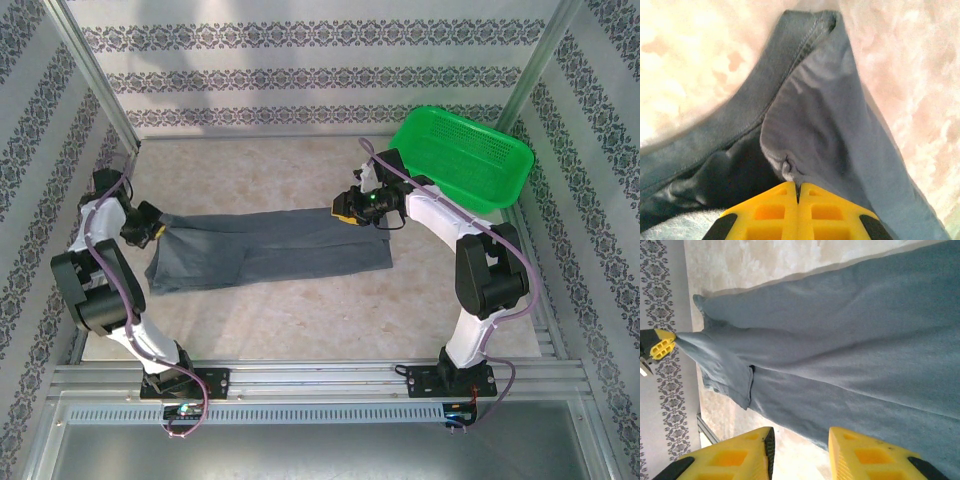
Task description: Fold and stack the t-shirts
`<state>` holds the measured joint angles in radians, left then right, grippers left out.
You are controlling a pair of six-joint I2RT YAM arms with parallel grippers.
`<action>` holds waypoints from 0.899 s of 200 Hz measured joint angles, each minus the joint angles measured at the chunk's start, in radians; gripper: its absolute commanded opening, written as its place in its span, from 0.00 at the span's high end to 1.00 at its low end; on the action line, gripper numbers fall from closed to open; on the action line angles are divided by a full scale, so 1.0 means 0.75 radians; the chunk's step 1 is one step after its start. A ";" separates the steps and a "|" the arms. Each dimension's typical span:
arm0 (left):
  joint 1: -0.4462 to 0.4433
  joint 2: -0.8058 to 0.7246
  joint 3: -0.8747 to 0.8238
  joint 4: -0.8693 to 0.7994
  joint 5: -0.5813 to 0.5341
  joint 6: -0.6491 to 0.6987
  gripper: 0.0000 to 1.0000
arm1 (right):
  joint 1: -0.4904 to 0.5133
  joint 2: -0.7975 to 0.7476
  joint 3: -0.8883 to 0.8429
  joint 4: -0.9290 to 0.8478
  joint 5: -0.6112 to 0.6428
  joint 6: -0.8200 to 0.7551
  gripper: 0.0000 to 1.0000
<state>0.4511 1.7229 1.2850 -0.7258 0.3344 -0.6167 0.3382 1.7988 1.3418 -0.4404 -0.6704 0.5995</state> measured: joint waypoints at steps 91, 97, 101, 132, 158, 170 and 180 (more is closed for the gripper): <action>-0.030 0.258 0.195 -0.051 -0.179 0.056 0.58 | -0.013 0.000 -0.042 0.004 0.025 0.005 0.68; -0.035 0.257 0.195 -0.057 -0.215 0.057 0.54 | -0.019 0.000 -0.045 0.005 0.030 0.005 0.69; -0.042 0.252 0.194 -0.060 -0.246 0.060 0.52 | -0.023 0.000 -0.048 0.005 0.036 0.005 0.69; -0.169 0.072 0.058 -0.065 -0.402 -0.011 0.56 | -0.073 0.016 -0.053 -0.012 0.106 0.004 0.74; -0.301 -0.225 -0.221 -0.053 -0.363 -0.205 0.60 | -0.105 0.133 0.049 -0.102 0.199 -0.008 0.79; -0.357 -0.311 -0.331 -0.042 -0.322 -0.312 0.61 | -0.108 0.224 0.143 -0.161 0.254 -0.020 0.80; -0.403 -0.347 -0.408 -0.024 -0.286 -0.407 0.61 | -0.107 0.298 0.220 -0.209 0.301 -0.039 0.80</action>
<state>0.1486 1.4628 0.9791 -0.7437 0.1200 -0.9218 0.2577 2.0224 1.5070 -0.5972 -0.4450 0.5705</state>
